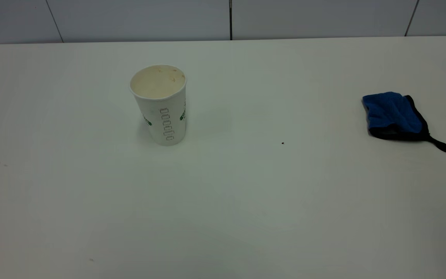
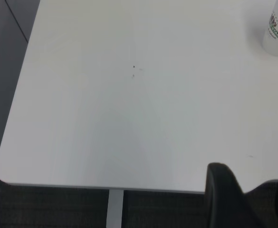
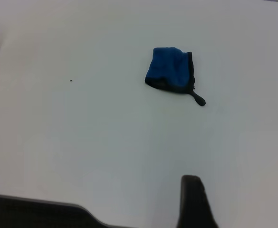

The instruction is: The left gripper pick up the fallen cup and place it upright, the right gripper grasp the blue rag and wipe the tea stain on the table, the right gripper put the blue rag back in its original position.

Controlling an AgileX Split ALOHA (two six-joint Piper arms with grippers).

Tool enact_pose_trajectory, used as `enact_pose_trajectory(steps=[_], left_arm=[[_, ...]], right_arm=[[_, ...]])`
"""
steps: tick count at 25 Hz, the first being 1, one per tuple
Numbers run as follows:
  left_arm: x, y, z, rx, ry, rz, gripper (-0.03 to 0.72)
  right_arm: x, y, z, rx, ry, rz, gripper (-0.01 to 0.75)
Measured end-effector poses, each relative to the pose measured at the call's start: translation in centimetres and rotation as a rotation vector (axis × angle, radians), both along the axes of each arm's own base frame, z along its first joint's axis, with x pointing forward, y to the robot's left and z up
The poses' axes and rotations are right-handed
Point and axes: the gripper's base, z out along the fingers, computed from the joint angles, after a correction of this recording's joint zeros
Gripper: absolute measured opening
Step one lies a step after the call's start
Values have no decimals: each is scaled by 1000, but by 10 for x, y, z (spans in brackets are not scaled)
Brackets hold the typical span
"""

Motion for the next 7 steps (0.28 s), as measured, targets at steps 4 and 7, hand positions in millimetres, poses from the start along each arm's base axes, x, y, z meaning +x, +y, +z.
enact_pose_trajectory(steps=[4,7], left_arm=[[0,0,0,-2,0,2,305],[0,0,0,-2,0,2,305]], right_arm=[[0,0,0,0,0,0,425],[0,0,0,0,0,0,370]])
